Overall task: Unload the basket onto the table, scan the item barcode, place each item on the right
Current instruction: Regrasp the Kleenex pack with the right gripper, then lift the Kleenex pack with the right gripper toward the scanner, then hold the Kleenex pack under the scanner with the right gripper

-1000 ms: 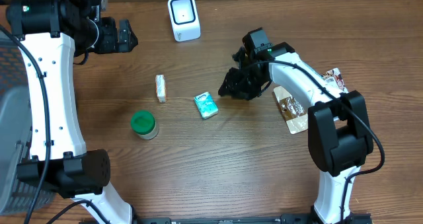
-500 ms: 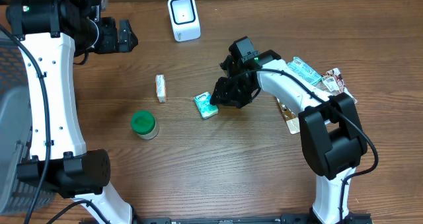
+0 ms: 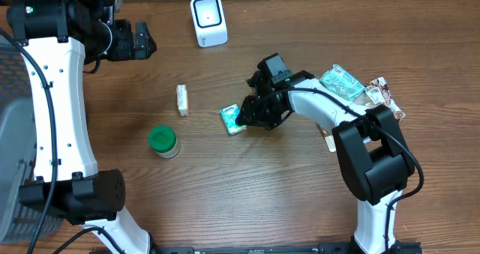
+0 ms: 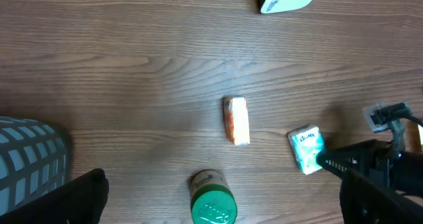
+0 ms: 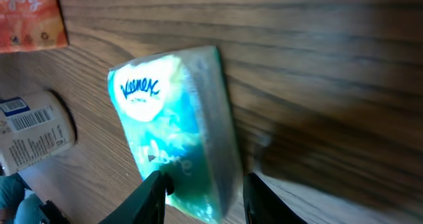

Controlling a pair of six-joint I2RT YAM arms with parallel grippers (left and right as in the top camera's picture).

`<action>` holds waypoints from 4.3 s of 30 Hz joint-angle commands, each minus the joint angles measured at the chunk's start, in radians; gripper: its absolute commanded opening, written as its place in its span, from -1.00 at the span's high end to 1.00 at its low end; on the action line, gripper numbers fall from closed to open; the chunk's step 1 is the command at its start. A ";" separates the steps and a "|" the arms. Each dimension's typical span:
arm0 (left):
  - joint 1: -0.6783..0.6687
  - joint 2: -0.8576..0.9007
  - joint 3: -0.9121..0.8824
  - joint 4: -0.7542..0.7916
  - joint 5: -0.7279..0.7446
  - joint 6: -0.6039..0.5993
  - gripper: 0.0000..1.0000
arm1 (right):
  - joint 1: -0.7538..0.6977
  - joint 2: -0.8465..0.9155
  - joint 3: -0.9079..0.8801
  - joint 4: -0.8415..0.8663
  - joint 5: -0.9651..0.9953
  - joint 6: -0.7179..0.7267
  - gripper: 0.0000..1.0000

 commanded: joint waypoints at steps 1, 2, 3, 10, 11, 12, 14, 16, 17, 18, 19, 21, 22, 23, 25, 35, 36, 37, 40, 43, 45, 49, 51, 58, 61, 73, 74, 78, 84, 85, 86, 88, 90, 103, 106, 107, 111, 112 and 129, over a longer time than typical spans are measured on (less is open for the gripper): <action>-0.001 -0.022 0.012 0.002 -0.002 0.026 -0.99 | 0.010 0.001 -0.008 0.005 -0.002 0.007 0.29; -0.001 -0.022 0.012 0.002 -0.002 0.026 -0.99 | 0.011 0.001 -0.012 0.008 0.000 0.016 0.28; -0.001 -0.022 0.012 0.002 -0.002 0.026 -0.99 | 0.013 0.001 -0.018 0.016 0.000 0.028 0.28; -0.001 -0.022 0.012 0.002 -0.002 0.026 -0.99 | 0.016 0.001 -0.050 0.047 0.028 0.129 0.47; -0.001 -0.022 0.013 0.002 -0.002 0.026 -0.99 | 0.016 0.001 -0.050 0.047 0.034 0.139 0.52; -0.001 -0.022 0.013 0.002 -0.002 0.026 -0.99 | 0.016 0.001 -0.050 0.046 0.042 0.154 0.57; -0.001 -0.022 0.012 0.002 -0.002 0.026 -0.99 | 0.020 0.003 -0.050 0.045 0.053 0.169 0.63; -0.001 -0.022 0.012 0.002 -0.002 0.026 -0.99 | 0.026 0.005 -0.050 0.048 0.057 0.169 0.63; -0.001 -0.022 0.012 0.002 -0.002 0.026 -0.99 | 0.030 0.006 -0.050 0.048 0.058 0.172 0.63; -0.001 -0.022 0.012 0.002 -0.002 0.026 -0.99 | 0.035 0.008 -0.050 0.049 0.068 0.182 0.63; -0.001 -0.022 0.012 0.002 -0.002 0.026 -0.99 | 0.037 0.009 -0.050 0.050 0.072 0.183 0.63; -0.001 -0.022 0.012 0.002 -0.002 0.026 -0.99 | 0.043 0.011 -0.050 0.057 0.072 0.183 0.62; -0.001 -0.022 0.012 0.002 -0.002 0.026 -0.99 | 0.044 0.012 -0.050 0.060 0.072 0.183 0.63; -0.001 -0.022 0.012 0.002 -0.002 0.026 -0.99 | 0.044 0.012 -0.050 0.060 0.072 0.183 0.68; -0.001 -0.022 0.012 0.002 -0.002 0.026 -0.99 | 0.044 0.012 -0.050 0.060 0.067 0.184 0.92; -0.001 -0.022 0.012 0.002 -0.002 0.026 -0.99 | -0.041 -0.115 -0.042 0.067 -0.341 0.032 0.92; -0.001 -0.022 0.012 0.002 -0.002 0.026 -0.99 | -0.058 -0.142 -0.042 0.072 -0.405 0.017 0.92; -0.001 -0.022 0.012 0.002 -0.002 0.026 -0.99 | -0.079 -0.176 -0.042 0.077 -0.473 0.005 0.92; -0.001 -0.022 0.012 0.002 -0.002 0.026 -0.99 | -0.140 -0.264 -0.042 0.102 -0.620 -0.002 0.92; -0.001 -0.022 0.012 0.002 -0.002 0.026 -0.99 | -0.205 -0.340 -0.042 0.146 -0.758 0.010 0.92; -0.001 -0.022 0.013 0.002 -0.002 0.026 -0.99 | -0.248 -0.380 -0.042 0.182 -0.822 0.051 0.92; -0.001 -0.022 0.012 0.002 -0.002 0.026 -0.99 | -0.306 -0.422 -0.042 0.294 -0.948 0.172 0.92; -0.001 -0.022 0.012 0.002 -0.002 0.026 -0.99 | -0.325 -0.428 -0.042 0.378 -1.006 0.280 0.92; -0.001 -0.022 0.012 0.002 -0.002 0.026 -0.99 | -0.346 -0.428 -0.042 0.607 -1.056 0.634 0.92; -0.001 -0.022 0.012 0.002 -0.002 0.026 -0.99 | -0.346 -0.428 -0.042 0.671 -1.056 0.708 0.92; -0.001 -0.022 0.012 0.002 -0.002 0.026 -0.99 | -0.346 -0.428 -0.042 0.703 -1.056 0.732 0.92; -0.001 -0.022 0.012 0.002 -0.002 0.026 -0.99 | -0.346 -0.428 -0.042 0.703 -1.056 0.732 0.92; -0.001 -0.022 0.012 0.002 -0.002 0.026 -0.99 | -0.346 -0.428 -0.042 0.705 -1.056 0.726 0.92; -0.001 -0.022 0.012 0.002 -0.002 0.026 -0.99 | -0.343 -0.428 -0.047 0.711 -1.032 0.612 0.92; -0.001 -0.022 0.012 0.002 -0.002 0.026 -0.99 | -0.341 -0.428 -0.050 0.700 -1.020 0.591 0.92; -0.001 -0.022 0.012 0.002 -0.002 0.026 -0.99 | -0.339 -0.427 -0.050 0.673 -1.005 0.562 0.92; -0.001 -0.022 0.012 0.002 -0.002 0.026 -0.99 | -0.335 -0.426 -0.050 0.594 -0.960 0.489 0.92; -0.001 -0.022 0.012 0.002 -0.002 0.026 -0.99 | -0.332 -0.426 -0.050 0.479 -0.889 0.401 0.92; -0.001 -0.022 0.012 0.002 -0.002 0.026 -0.99 | -0.228 -0.423 0.039 -0.096 -0.067 0.093 0.93; -0.001 -0.022 0.012 0.002 -0.002 0.026 -0.99 | -0.157 -0.385 0.187 -0.196 0.148 0.051 0.93; -0.001 -0.022 0.012 0.002 -0.002 0.026 -0.99 | -0.133 -0.360 0.246 -0.229 0.221 0.042 0.93; -0.001 -0.022 0.012 0.002 -0.002 0.026 -0.99 | -0.039 -0.211 0.516 -0.309 0.531 -0.030 0.93; -0.001 -0.022 0.012 0.002 -0.002 0.026 -0.99 | -0.022 -0.171 0.571 -0.304 0.588 -0.058 0.93; -0.001 -0.022 0.012 0.002 -0.002 0.026 -0.99 | 0.154 0.361 0.710 0.639 1.238 -1.111 0.92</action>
